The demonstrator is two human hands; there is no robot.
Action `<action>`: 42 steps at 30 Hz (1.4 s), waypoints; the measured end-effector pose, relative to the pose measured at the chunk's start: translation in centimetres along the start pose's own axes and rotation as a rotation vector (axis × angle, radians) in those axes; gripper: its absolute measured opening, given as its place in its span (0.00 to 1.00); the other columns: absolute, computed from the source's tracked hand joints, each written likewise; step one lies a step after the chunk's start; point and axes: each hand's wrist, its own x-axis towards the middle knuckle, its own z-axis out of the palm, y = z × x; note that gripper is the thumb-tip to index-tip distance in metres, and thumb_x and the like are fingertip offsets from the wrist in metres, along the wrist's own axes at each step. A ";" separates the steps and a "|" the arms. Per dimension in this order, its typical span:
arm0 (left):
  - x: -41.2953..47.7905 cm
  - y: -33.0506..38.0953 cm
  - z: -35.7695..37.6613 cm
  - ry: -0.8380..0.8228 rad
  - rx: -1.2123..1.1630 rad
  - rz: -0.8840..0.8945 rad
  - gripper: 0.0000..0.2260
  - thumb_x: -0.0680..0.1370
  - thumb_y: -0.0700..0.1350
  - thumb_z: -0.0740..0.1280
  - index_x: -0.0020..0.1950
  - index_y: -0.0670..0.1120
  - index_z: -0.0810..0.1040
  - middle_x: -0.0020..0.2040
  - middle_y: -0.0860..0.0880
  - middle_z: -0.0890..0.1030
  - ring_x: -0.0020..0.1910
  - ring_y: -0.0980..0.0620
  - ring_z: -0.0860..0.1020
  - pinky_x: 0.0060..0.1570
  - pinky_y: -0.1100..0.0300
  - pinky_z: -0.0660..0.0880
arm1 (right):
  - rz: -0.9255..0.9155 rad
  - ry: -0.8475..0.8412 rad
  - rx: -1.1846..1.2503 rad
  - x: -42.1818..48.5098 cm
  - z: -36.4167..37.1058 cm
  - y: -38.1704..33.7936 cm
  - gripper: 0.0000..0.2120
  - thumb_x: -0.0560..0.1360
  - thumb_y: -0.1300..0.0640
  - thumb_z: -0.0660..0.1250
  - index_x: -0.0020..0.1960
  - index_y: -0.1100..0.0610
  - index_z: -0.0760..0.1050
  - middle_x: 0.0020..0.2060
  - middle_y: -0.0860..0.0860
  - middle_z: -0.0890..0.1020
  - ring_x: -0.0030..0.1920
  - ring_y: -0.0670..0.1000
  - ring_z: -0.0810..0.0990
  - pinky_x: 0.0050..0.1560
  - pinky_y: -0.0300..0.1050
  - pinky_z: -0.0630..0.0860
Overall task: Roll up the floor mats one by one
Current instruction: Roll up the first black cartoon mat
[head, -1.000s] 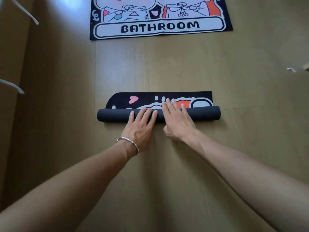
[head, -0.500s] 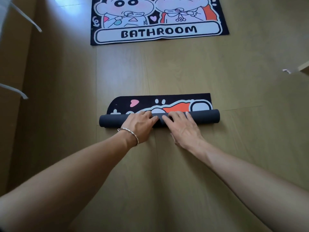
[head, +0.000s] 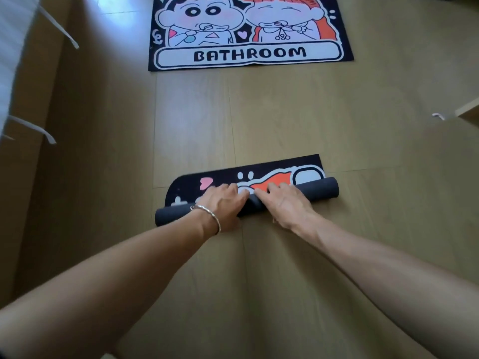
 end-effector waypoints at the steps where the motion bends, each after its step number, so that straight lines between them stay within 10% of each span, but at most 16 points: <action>1: -0.7 0.5 0.4 -0.035 -0.001 0.027 0.21 0.74 0.52 0.68 0.61 0.46 0.66 0.55 0.45 0.74 0.54 0.45 0.74 0.45 0.54 0.68 | -0.019 -0.024 0.003 -0.8 0.2 -0.4 0.22 0.76 0.63 0.62 0.69 0.53 0.62 0.59 0.57 0.72 0.57 0.58 0.72 0.57 0.52 0.69; 9: -4.8 3.5 2.4 -0.231 -0.015 0.244 0.23 0.75 0.57 0.66 0.64 0.46 0.65 0.55 0.45 0.74 0.54 0.45 0.74 0.43 0.53 0.68 | -0.118 -0.200 -0.003 -7.3 3.1 -3.6 0.21 0.78 0.63 0.59 0.70 0.56 0.60 0.58 0.59 0.72 0.55 0.60 0.73 0.44 0.50 0.66; 19: -4.2 1.7 2.9 -0.172 -0.115 0.160 0.19 0.77 0.57 0.62 0.65 0.50 0.69 0.56 0.50 0.77 0.54 0.48 0.76 0.44 0.56 0.70 | -0.172 0.108 0.084 -9.2 8.1 -4.8 0.42 0.59 0.54 0.74 0.69 0.65 0.62 0.66 0.62 0.74 0.66 0.62 0.73 0.63 0.61 0.69; 25: -4.6 1.4 4.1 -0.020 -0.136 0.067 0.23 0.82 0.51 0.51 0.77 0.47 0.52 0.69 0.49 0.68 0.64 0.49 0.70 0.59 0.55 0.69 | -0.196 -0.013 -0.016 -5.8 6.8 -3.2 0.44 0.77 0.37 0.58 0.77 0.64 0.42 0.77 0.60 0.47 0.77 0.58 0.43 0.74 0.55 0.41; 32: -6.6 2.1 6.3 0.074 -0.008 0.014 0.29 0.77 0.53 0.53 0.73 0.38 0.63 0.70 0.39 0.68 0.69 0.41 0.69 0.63 0.44 0.68 | -0.137 -0.119 0.031 -1.3 4.1 -2.1 0.51 0.72 0.29 0.55 0.77 0.61 0.37 0.77 0.56 0.41 0.76 0.55 0.38 0.75 0.55 0.40; 37: -4.8 1.6 5.0 -0.002 -0.111 -0.029 0.29 0.81 0.56 0.46 0.77 0.43 0.45 0.77 0.46 0.52 0.76 0.48 0.51 0.73 0.47 0.51 | -0.092 -0.146 0.198 0.1 2.7 -1.4 0.42 0.77 0.33 0.51 0.78 0.59 0.42 0.78 0.54 0.45 0.77 0.53 0.42 0.76 0.53 0.44; 42: -4.5 0.3 3.6 -0.008 -0.188 0.048 0.21 0.82 0.48 0.50 0.75 0.49 0.58 0.73 0.51 0.65 0.69 0.50 0.67 0.61 0.52 0.70 | -0.134 -0.200 0.268 -0.7 3.0 -1.2 0.30 0.82 0.46 0.48 0.78 0.59 0.45 0.78 0.53 0.48 0.77 0.51 0.45 0.76 0.51 0.48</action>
